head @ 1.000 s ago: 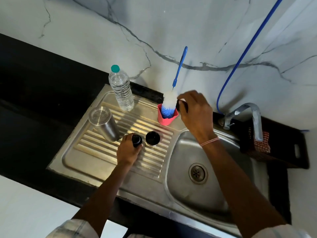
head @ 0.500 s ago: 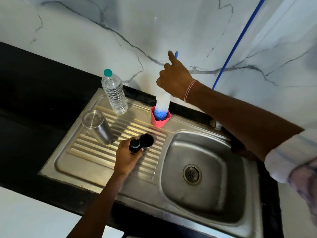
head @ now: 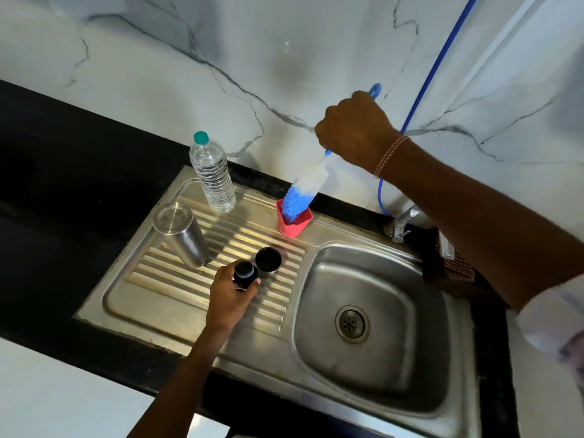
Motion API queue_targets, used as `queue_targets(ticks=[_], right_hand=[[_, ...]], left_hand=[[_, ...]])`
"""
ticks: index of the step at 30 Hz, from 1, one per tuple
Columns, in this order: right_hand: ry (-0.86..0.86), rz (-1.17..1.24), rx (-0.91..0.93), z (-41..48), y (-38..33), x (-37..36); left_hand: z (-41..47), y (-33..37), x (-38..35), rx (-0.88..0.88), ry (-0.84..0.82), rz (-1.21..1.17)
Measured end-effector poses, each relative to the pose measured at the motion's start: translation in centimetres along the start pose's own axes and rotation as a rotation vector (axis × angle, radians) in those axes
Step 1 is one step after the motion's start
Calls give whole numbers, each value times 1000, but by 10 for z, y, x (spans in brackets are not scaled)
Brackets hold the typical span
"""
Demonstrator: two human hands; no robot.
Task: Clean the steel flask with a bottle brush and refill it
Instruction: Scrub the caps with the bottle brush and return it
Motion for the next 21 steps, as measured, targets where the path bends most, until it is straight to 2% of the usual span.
queue_targets(ticks=[7, 13, 17, 21], right_hand=[[-20, 47, -79, -30, 18, -8], [36, 70, -26, -30, -18, -8], [-28, 113, 59, -18, -51, -16], [-64, 136, 46, -12, -59, -17]], left_hand=[[-4, 9, -5, -7, 0, -17], [-12, 13, -7, -11, 9, -31], [-17, 7, -3, -6, 12, -57], [-19, -2, 0, 20, 8, -116]])
Point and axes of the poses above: each hand's wrist, its own z-axis towards the middle knuckle, its own x-axis out of the back of the hand, y = z × x, the point moved 7 cm from there along z, towards the middle knuckle, and after that the axes turned 13 degrees about -y, right-handed, at the moved point
